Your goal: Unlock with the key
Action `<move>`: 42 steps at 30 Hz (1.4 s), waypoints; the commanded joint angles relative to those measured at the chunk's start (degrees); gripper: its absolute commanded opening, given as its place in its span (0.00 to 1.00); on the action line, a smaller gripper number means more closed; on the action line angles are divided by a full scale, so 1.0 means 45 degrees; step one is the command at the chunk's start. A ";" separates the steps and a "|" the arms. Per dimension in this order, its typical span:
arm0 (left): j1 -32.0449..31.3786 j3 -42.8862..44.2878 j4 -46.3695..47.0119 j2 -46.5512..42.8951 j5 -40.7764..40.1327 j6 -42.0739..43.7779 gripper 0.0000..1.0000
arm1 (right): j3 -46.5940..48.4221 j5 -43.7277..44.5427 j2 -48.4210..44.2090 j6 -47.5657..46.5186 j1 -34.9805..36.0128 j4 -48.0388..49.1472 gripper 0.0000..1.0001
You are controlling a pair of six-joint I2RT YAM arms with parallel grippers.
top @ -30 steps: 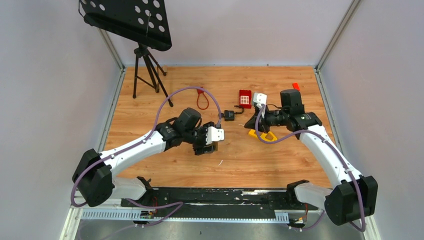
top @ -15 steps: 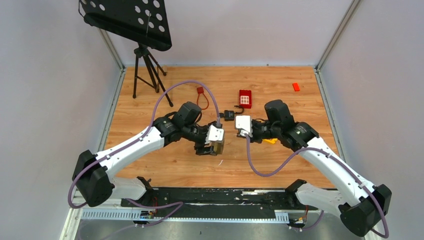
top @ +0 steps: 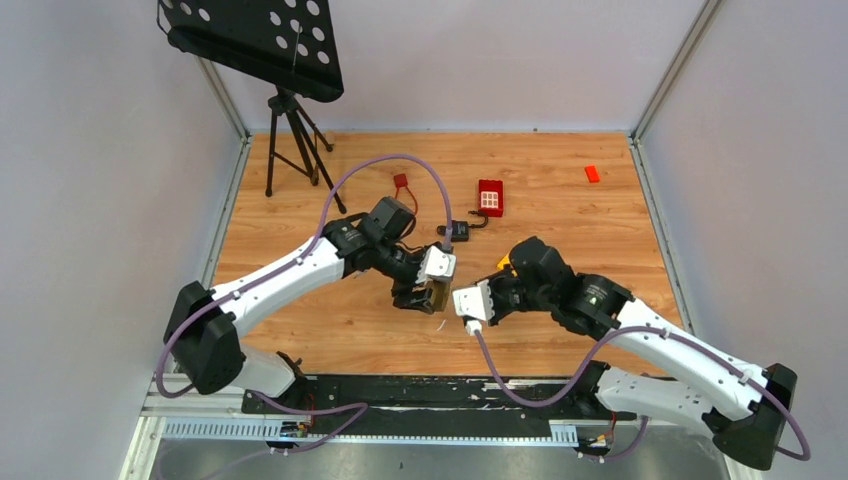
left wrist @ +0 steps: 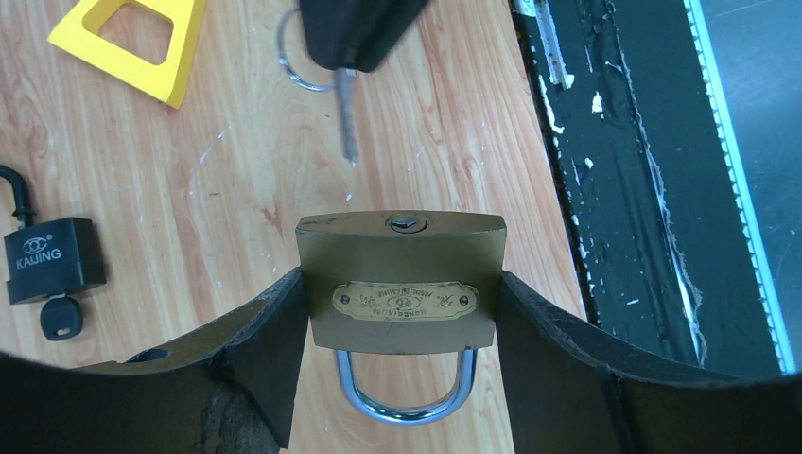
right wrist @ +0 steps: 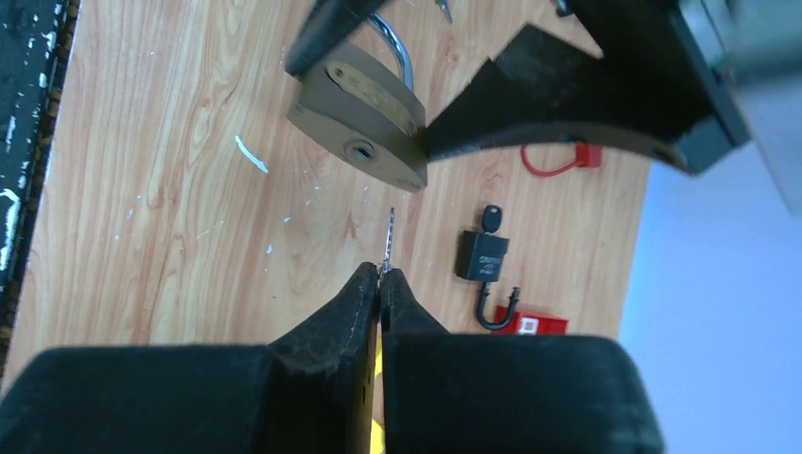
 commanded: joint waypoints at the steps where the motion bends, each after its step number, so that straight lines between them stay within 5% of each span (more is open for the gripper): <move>1: 0.0251 0.1654 -0.0907 0.0684 0.1385 0.0449 0.00 | -0.0856 0.1888 -0.1152 -0.0949 0.1010 0.1817 0.00; 12: 0.0345 0.3520 -0.2878 0.2044 0.1749 0.0551 0.00 | -0.3341 0.5905 -0.1839 -0.3296 0.3434 0.4872 0.00; 42: 0.0482 0.3976 -0.3251 0.2722 0.1527 0.0689 0.00 | -0.2395 0.4851 -0.1694 -0.2432 0.3932 0.3240 0.00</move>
